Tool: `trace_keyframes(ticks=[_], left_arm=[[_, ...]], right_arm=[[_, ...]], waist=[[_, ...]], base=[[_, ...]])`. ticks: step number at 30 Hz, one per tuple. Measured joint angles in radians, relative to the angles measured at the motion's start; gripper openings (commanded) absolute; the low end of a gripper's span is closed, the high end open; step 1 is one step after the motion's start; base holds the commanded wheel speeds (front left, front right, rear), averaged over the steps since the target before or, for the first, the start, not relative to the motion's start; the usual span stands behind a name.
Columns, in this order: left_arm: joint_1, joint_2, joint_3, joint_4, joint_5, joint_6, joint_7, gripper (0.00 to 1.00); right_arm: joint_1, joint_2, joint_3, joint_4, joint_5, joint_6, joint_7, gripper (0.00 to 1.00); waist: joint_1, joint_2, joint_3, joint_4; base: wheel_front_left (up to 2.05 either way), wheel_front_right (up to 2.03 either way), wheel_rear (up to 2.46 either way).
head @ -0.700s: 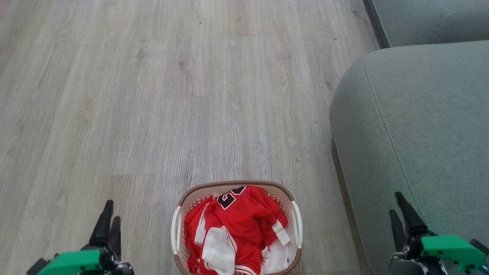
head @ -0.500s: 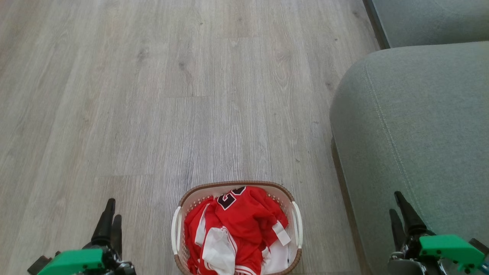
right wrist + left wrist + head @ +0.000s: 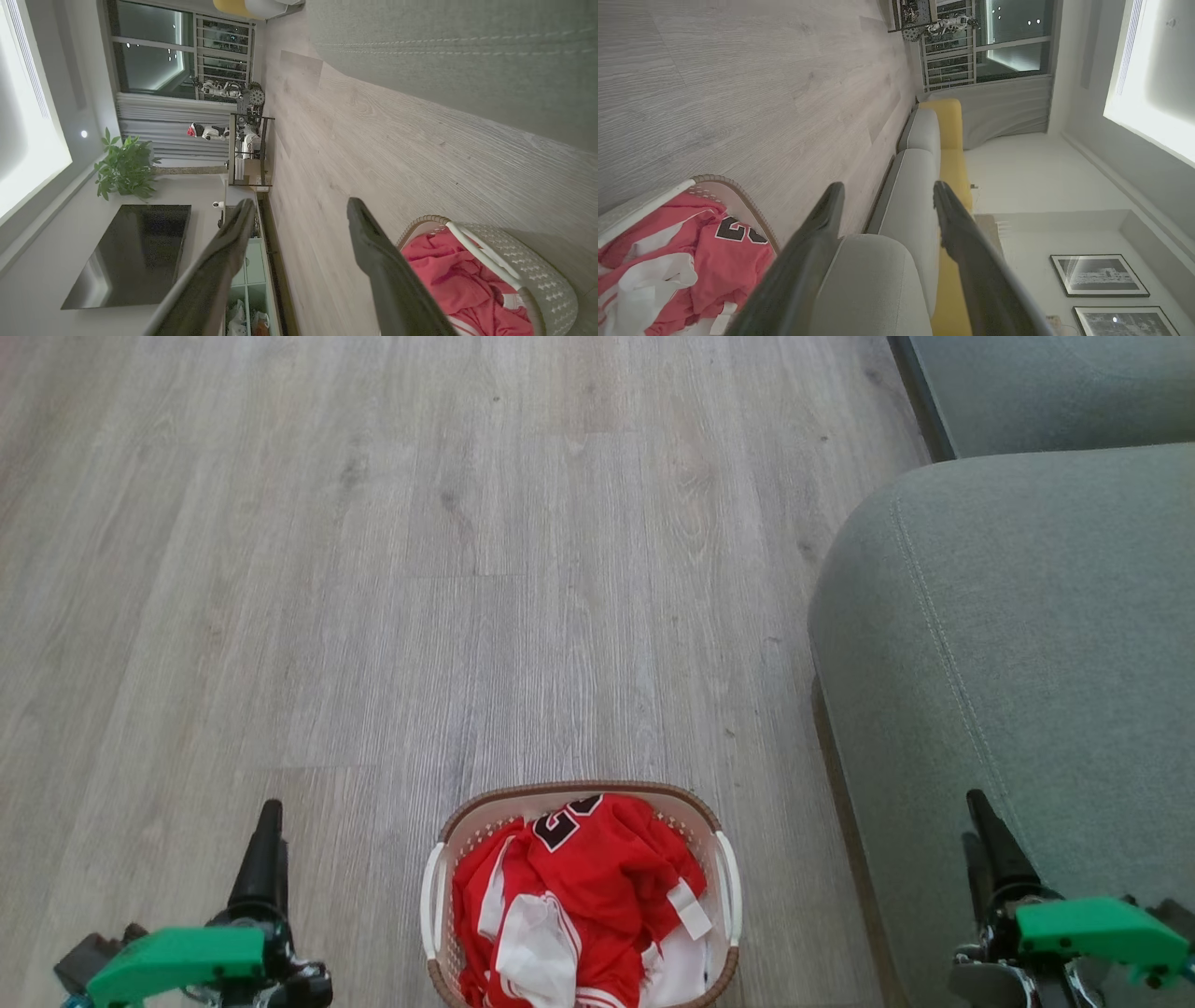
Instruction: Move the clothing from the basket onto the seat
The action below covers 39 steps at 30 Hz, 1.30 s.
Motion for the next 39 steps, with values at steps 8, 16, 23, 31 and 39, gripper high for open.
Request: trace_keyframes(ticks=[8, 16, 23, 31, 39], left_arm=[[0.001, 0.0, -0.023, -0.039, 0.122, 0.021, -0.022, 1.0], [0.003, 0.001, -0.042, -0.076, 0.267, 0.043, -0.041, 1.0], [0.005, 0.001, -0.061, -0.1, 0.403, 0.061, -0.063, 1.0], [0.023, 0.002, -0.076, -0.123, 0.531, 0.079, -0.084, 1.0], [0.027, 0.003, -0.095, -0.147, 0.626, 0.097, -0.105, 1.0]], right_arm=[[0.0, 0.0, 0.0, -0.029, -0.12, 0.0, -0.024, 1.0], [0.0, 0.0, 0.016, -0.067, -0.272, 0.0, -0.047, 1.0], [0.003, 0.0, 0.035, -0.089, -0.378, 0.0, -0.066, 1.0], [0.008, 0.0, 0.044, -0.104, -0.476, 0.0, -0.088, 1.0], [0.011, 0.0, 0.063, -0.109, -0.591, 0.001, -0.108, 1.0]], waist=[[0.0, 0.0, -0.003, 0.002], [0.0, 0.0, -0.003, 0.005], [0.0, 0.0, -0.006, 0.006], [0.0, 0.0, -0.01, 0.008], [0.0, 0.0, -0.013, 0.011]], base=[[0.0, 0.0, 0.0], [0.0, 0.0, 0.0], [0.0, 0.0, 0.0], [0.0, 0.0, 0.0], [0.0, 0.0, 0.0]])
